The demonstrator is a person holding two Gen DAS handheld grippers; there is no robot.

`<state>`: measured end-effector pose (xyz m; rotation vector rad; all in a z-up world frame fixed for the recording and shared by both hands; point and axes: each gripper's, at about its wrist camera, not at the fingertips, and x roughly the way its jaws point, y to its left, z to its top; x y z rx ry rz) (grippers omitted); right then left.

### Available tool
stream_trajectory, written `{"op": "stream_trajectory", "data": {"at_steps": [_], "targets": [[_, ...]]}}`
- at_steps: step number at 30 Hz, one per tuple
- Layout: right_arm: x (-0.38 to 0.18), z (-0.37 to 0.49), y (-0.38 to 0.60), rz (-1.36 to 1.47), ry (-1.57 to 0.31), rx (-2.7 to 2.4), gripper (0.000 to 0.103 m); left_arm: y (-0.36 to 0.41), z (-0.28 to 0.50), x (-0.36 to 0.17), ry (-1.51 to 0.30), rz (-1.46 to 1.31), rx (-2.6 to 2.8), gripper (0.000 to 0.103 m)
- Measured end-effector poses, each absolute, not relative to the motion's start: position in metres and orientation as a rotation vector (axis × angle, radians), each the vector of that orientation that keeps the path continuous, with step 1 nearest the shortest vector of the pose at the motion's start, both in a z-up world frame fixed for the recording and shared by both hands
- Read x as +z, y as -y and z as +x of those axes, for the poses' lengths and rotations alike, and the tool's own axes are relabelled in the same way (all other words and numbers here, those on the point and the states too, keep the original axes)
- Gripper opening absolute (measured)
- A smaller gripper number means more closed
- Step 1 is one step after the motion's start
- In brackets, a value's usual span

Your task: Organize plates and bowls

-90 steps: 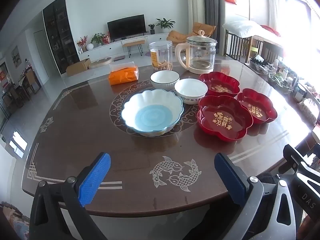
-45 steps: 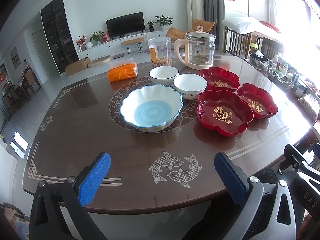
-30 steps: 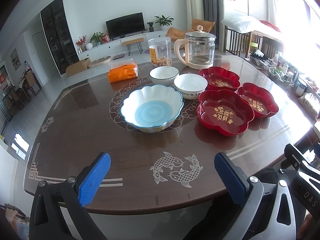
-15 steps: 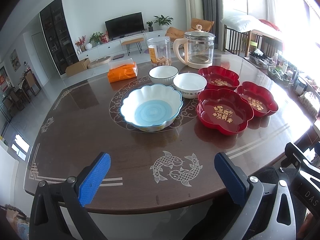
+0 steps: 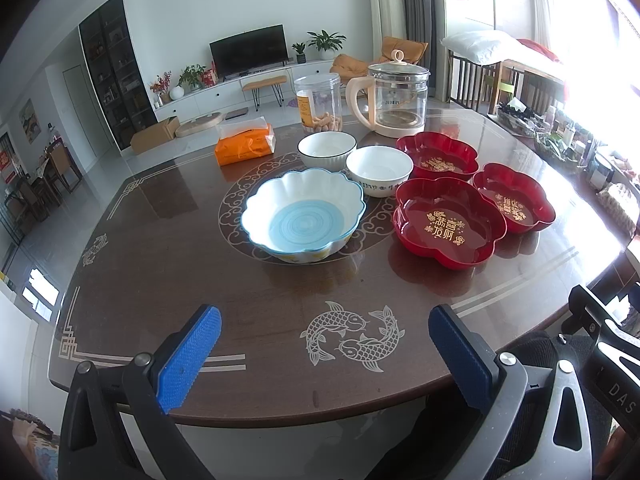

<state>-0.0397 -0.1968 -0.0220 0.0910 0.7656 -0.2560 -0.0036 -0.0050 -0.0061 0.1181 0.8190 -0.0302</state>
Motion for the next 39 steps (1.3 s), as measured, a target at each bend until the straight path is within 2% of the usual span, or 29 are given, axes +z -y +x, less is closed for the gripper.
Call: {"op": "stream_trajectory", "data": {"at_steps": [18, 25, 32, 39], "targets": [[-0.022, -0.040, 0.196, 0.091, -0.765, -0.257, 0.096, 0.006, -0.004, -0.009, -0.830, 0.125, -0.040, 0.103], [-0.021, -0.042, 0.195, 0.090, -0.760, -0.263, 0.096, -0.007, 0.005, -0.042, -1.021, 0.007, -0.105, 0.103], [-0.017, -0.047, 0.205, 0.126, -0.724, -0.285, 0.096, -0.023, 0.010, -0.038, -0.999, -0.104, -0.169, 0.103], [-0.021, -0.043, 0.212, 0.141, -0.724, -0.294, 0.096, -0.018, 0.020, -0.072, -1.193, -0.259, -0.295, 0.103]]}}
